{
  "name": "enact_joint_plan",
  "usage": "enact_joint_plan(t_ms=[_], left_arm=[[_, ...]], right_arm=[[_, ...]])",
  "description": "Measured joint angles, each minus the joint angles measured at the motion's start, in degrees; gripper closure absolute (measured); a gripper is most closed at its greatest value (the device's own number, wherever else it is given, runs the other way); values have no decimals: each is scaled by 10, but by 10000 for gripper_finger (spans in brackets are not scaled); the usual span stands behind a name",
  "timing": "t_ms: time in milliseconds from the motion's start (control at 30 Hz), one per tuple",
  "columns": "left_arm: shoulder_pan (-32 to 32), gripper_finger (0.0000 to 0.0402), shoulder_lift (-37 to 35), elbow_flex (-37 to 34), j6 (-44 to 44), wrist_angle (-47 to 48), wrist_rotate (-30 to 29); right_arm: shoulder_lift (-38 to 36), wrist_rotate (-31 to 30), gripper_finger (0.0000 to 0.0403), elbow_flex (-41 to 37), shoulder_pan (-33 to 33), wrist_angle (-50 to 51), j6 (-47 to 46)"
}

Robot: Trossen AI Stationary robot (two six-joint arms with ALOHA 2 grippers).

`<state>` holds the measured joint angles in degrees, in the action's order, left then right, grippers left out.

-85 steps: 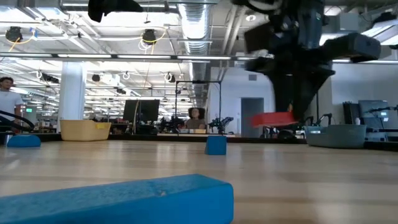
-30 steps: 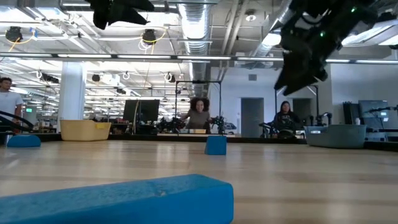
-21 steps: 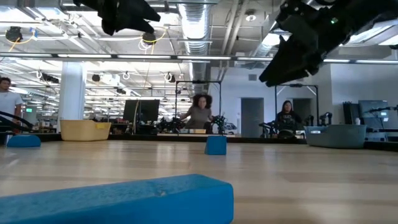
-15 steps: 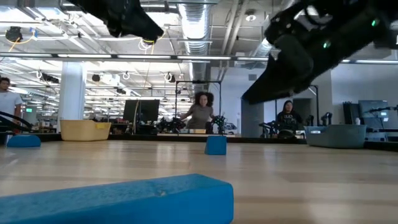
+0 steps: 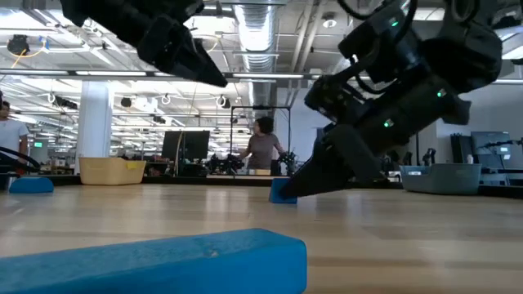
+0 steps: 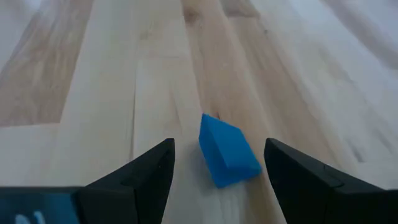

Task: Sort & place blocks by color
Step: Put the top right blue block into the green bin

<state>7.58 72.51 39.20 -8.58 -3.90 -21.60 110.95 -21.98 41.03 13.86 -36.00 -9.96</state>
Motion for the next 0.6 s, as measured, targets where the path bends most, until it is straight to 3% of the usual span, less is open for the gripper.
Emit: enact_joint_plan(t_ms=[200, 500, 600], left_arm=[[-1, 127, 6, 0, 0, -4, 5], [-12, 127, 6, 0, 82, -4, 25], [-24, 127, 6, 0, 89, -4, 31]], right_arm=[[0, 25, 167, 1, -10, 16, -27], [-7, 38, 370, 2, -14, 26, -27], [-13, 41, 392, 1, -12, 25, -22]])
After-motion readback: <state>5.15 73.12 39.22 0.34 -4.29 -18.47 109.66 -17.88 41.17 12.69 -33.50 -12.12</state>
